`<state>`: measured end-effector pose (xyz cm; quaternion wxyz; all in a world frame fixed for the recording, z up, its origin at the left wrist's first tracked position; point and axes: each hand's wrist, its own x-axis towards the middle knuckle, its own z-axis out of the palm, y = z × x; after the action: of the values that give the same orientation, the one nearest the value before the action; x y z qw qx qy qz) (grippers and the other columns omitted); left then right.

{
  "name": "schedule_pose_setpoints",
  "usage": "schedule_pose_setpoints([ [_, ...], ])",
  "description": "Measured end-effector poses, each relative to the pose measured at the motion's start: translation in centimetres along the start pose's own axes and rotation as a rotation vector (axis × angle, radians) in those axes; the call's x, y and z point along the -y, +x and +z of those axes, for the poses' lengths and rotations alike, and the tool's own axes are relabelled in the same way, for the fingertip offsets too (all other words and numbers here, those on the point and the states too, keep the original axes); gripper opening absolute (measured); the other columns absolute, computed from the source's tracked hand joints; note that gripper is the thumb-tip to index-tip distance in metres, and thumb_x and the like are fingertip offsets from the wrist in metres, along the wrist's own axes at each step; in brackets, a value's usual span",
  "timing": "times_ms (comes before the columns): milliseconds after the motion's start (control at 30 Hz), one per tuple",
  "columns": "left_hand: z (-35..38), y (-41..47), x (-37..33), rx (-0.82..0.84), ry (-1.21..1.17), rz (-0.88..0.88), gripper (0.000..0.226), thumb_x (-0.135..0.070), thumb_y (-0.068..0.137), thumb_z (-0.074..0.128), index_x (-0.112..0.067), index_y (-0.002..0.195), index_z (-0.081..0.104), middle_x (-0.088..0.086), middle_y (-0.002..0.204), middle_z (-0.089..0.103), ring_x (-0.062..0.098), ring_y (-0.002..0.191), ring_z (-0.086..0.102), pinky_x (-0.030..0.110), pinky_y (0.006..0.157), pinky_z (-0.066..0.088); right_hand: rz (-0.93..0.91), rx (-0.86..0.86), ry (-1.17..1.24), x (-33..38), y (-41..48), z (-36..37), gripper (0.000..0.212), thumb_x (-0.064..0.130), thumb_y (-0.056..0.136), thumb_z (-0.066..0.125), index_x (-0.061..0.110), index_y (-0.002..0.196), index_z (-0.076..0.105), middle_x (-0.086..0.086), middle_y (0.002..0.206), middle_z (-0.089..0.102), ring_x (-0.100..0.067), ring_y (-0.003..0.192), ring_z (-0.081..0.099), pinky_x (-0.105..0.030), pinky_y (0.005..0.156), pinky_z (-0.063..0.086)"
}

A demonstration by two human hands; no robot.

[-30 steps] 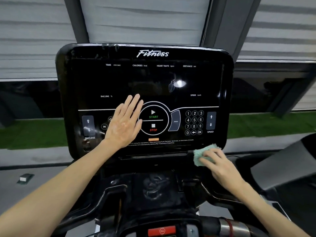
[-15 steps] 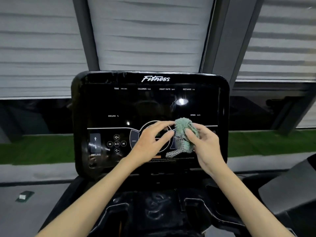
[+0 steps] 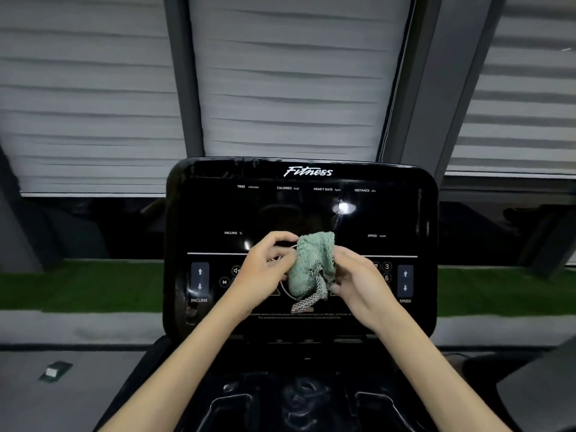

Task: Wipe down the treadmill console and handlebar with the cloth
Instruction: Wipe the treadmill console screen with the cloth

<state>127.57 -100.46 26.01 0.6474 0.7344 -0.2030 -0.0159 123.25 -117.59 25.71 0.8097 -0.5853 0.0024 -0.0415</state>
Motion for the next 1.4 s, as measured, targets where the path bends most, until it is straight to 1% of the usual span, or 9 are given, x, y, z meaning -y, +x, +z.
schedule_pose_setpoints([
  [133,-0.6,-0.4,-0.5,0.090,0.012,-0.071,0.021,-0.044,0.097,0.052,-0.031,0.105,0.066,-0.010,0.095,0.073,0.003,0.082,0.068,0.022,0.082,0.049,-0.184,-0.005,-0.356,0.2,0.2,1.1,0.022,0.011,0.097,0.052,0.010,0.099,0.074,-0.003,0.099,0.075,-0.018,0.099,0.069,-0.029,0.087,0.051],
  [267,-1.6,-0.8,0.0,0.116,0.099,-0.035,0.034,-0.027,0.082,0.078,-0.032,0.111,0.062,-0.001,0.097,0.075,0.015,0.088,0.073,0.031,0.084,0.058,-0.258,0.013,-0.529,0.5,0.8,2.4,0.019,0.013,0.096,0.055,0.012,0.094,0.074,-0.003,0.091,0.075,-0.016,0.089,0.070,-0.028,0.080,0.055],
  [433,-3.2,-1.5,0.6,0.163,-0.084,-0.020,0.041,-0.010,0.091,0.068,-0.034,0.119,0.051,0.010,0.104,0.074,0.031,0.094,0.072,0.043,0.084,0.059,-0.100,0.016,-0.381,0.5,1.8,3.6,0.019,0.027,0.096,0.056,0.017,0.109,0.066,-0.004,0.095,0.074,-0.015,0.086,0.071,-0.030,0.076,0.057],
  [567,-4.2,-2.0,0.7,-0.021,-0.019,0.071,0.018,-0.008,0.093,0.065,-0.026,0.093,0.070,-0.010,0.102,0.072,0.005,0.097,0.068,0.027,0.085,0.053,0.107,0.170,-0.124,-1.1,1.9,4.2,0.043,0.046,0.089,0.055,0.028,0.128,0.051,-0.003,0.121,0.065,-0.021,0.106,0.065,-0.042,0.087,0.055],
  [667,-5.2,-2.5,0.9,-0.077,-0.045,0.037,0.020,-0.009,0.089,0.070,-0.026,0.099,0.074,-0.008,0.112,0.072,0.012,0.102,0.069,0.035,0.092,0.055,0.110,0.316,-0.121,-2.6,1.6,4.6,0.060,0.028,0.085,0.066,0.041,0.136,0.038,-0.006,0.118,0.068,-0.030,0.105,0.066,-0.050,0.091,0.053],
  [800,-7.1,-3.5,1.3,-0.001,-0.009,0.009,0.051,-0.001,0.075,0.082,-0.025,0.116,0.065,-0.006,0.121,0.066,0.013,0.106,0.068,0.030,0.090,0.056,-0.030,0.435,-0.202,-3.5,2.0,5.1,0.083,-0.009,0.077,0.071,0.034,0.139,0.039,-0.012,0.123,0.064,-0.026,0.106,0.066,-0.033,0.082,0.055],
  [933,-8.7,-4.5,2.4,-0.019,0.215,-0.010,0.062,0.002,0.074,0.081,-0.039,0.115,0.059,-0.001,0.119,0.065,0.014,0.107,0.067,0.033,0.088,0.057,-0.162,0.453,-0.437,-4.9,2.8,6.3,0.067,-0.007,0.071,0.078,0.018,0.129,0.056,-0.001,0.130,0.059,-0.014,0.120,0.057,-0.039,0.102,0.047],
  [1233,-12.8,-10.7,3.7,-0.296,0.699,-0.122,0.036,-0.019,0.085,0.075,-0.029,0.116,0.062,-0.001,0.100,0.064,0.018,0.083,0.062,0.028,0.078,0.052,-0.278,0.583,-0.734,-8.6,3.2,12.0,0.030,0.027,0.072,0.083,0.040,0.095,0.068,0.017,0.099,0.070,0.001,0.096,0.063,-0.027,0.091,0.048],
  [1400,-16.1,-15.4,4.2,-0.392,0.755,-0.224,0.027,-0.032,0.090,0.068,-0.026,0.116,0.068,-0.005,0.113,0.055,0.012,0.104,0.056,0.031,0.094,0.045,-0.240,0.691,-0.694,-10.8,2.3,16.3,0.027,0.032,0.076,0.080,0.022,0.100,0.074,0.004,0.112,0.062,-0.005,0.104,0.059,-0.024,0.091,0.046],
])
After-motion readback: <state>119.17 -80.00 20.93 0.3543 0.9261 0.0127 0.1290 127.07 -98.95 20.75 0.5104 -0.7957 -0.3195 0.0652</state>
